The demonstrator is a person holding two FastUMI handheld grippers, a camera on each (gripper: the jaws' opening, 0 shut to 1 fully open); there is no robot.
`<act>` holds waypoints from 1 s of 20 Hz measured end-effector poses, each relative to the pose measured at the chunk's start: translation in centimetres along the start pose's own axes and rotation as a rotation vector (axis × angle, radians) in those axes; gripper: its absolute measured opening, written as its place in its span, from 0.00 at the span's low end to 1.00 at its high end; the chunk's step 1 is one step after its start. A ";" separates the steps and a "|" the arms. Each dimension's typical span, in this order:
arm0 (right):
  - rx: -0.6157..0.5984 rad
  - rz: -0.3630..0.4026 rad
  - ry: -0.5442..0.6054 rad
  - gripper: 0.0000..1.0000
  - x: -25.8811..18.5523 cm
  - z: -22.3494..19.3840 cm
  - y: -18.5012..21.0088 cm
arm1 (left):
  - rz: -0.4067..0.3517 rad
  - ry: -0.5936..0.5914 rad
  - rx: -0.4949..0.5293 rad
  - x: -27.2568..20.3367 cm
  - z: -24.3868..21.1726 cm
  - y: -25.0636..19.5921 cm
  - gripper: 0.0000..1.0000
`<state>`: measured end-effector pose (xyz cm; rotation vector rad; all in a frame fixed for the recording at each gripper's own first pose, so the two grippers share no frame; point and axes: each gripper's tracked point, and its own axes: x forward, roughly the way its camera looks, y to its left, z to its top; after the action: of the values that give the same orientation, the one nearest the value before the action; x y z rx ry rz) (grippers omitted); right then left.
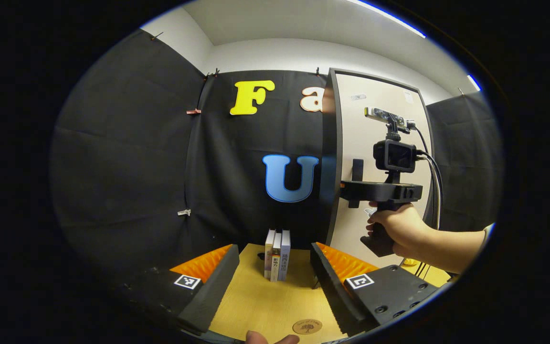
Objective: Open the cabinet door with the right hand, grasp the bottle in the cabinet with the left hand and place it on the coaster, then close the cabinet door with the right hand.
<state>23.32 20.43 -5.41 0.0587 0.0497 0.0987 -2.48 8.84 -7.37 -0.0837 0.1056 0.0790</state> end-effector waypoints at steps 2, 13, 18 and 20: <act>0.014 -0.011 0.006 0.37 0.0 -0.1 -0.2 | 0.000 -0.002 0.001 0.0 0.0 0.1 0.95; 0.006 0.134 0.046 0.17 -4.5 0.8 0.6 | -0.008 -0.008 -0.011 -0.4 0.2 0.1 0.95; 0.017 0.198 0.066 0.16 -8.8 0.9 -1.1 | -0.028 -0.038 -0.018 -1.0 1.5 -1.1 0.95; 0.035 0.230 0.075 0.17 -10.7 1.1 -1.8 | -0.036 -0.052 -0.011 -1.3 1.8 -1.7 0.95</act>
<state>12.93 17.49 -3.95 0.0954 0.1196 0.3298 -3.46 7.17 -5.26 -0.0949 0.0519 0.0463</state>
